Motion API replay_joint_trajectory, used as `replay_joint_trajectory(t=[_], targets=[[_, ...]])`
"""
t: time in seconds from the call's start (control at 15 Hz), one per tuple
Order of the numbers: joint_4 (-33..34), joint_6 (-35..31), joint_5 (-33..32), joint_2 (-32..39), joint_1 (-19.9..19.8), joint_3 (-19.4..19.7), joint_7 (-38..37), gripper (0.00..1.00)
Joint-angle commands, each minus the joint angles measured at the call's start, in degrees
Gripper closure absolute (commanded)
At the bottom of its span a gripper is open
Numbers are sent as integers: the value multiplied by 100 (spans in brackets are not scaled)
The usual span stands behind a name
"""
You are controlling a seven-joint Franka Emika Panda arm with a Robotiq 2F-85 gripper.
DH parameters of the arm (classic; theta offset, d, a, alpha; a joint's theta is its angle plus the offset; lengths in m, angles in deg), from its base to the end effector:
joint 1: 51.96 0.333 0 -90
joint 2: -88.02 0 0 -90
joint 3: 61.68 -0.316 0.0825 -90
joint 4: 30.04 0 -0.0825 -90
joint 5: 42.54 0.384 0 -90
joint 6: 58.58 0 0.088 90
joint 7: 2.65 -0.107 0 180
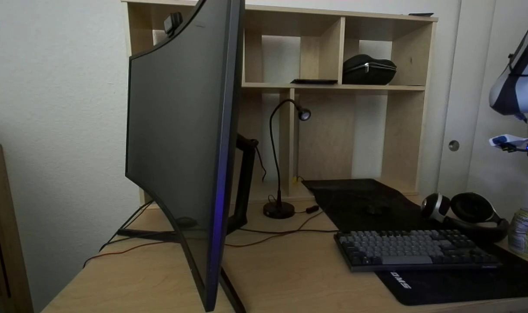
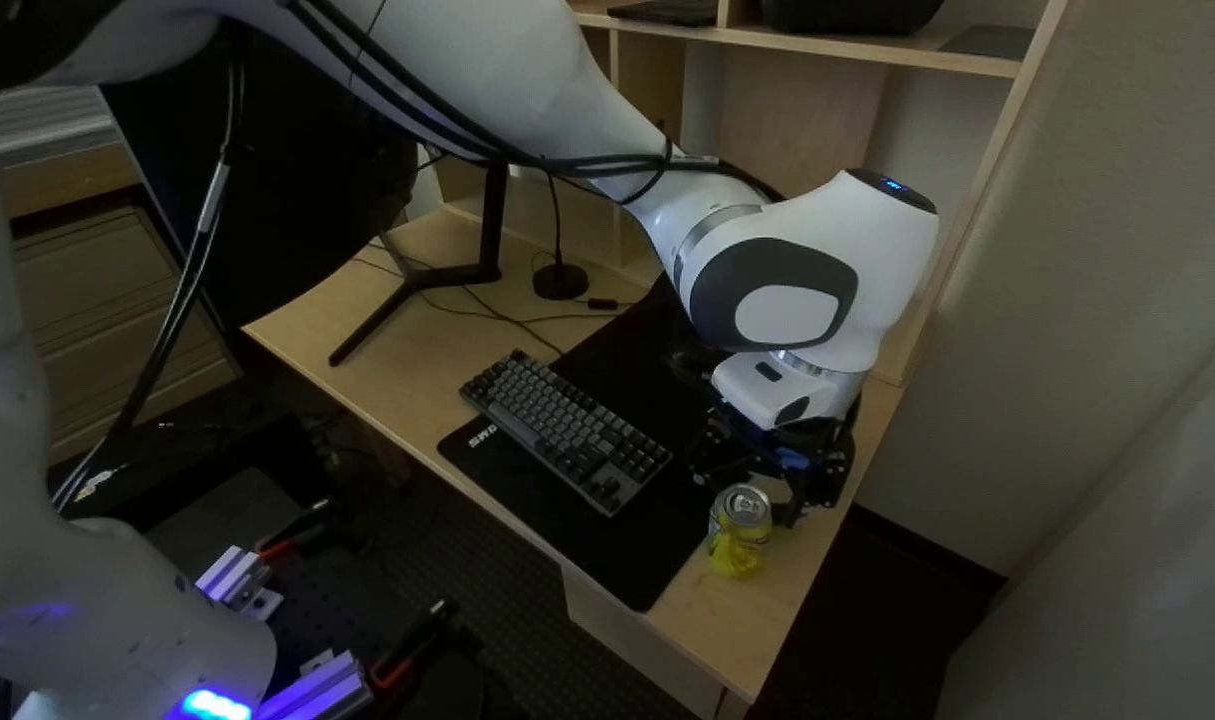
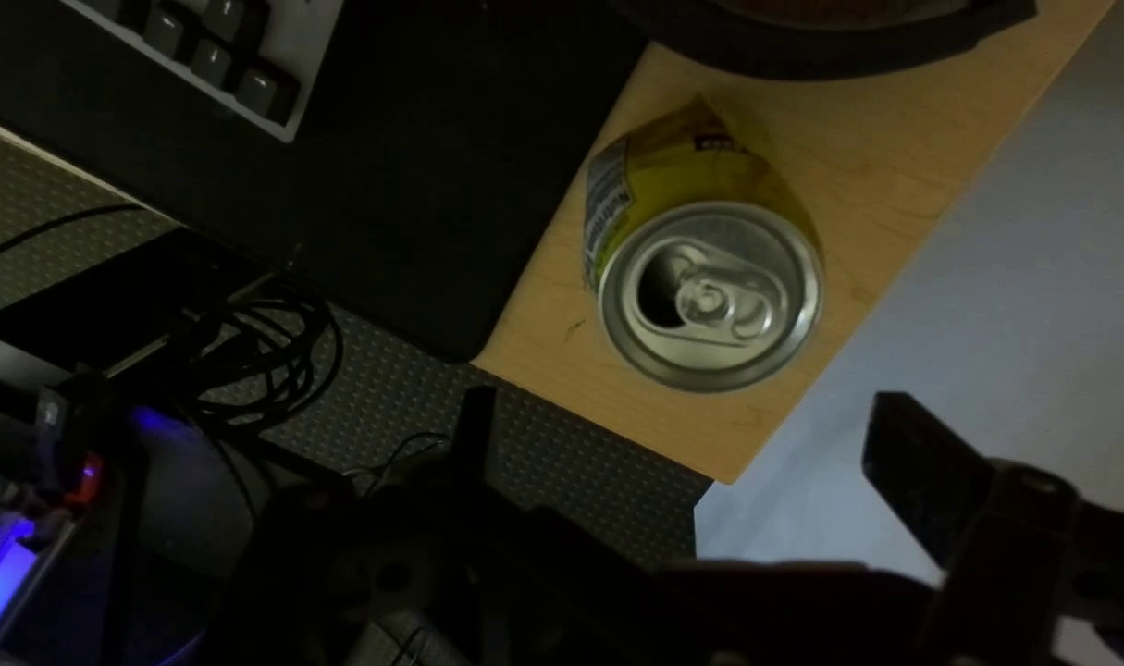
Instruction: Move the soda can to the front of the mat, put the headphones on the back of the monitor, then switch on the desk lamp
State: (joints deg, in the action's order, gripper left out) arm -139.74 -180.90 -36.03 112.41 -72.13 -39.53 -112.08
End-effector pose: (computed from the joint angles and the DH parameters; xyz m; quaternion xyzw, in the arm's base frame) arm 0.4573 -0.3966 0.2733 0.2181 -0.9716 -0.0520 0.0753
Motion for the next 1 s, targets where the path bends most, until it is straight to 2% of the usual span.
replay_joint_trajectory(t=[0.0,0.33,0.47,0.53,0.73,0.93], targets=[[33,21,16,20,14,21,9,0],[-99,-750,1091,-29,-146,-225,186,0],[-108,-815,1012,-14,-21,-104,-37,0],[23,-593,915,20,-14,-100,-19,0],[21,-629,915,20,-15,-96,-53,0],[92,-307,671,28,28,-34,-147,0]])
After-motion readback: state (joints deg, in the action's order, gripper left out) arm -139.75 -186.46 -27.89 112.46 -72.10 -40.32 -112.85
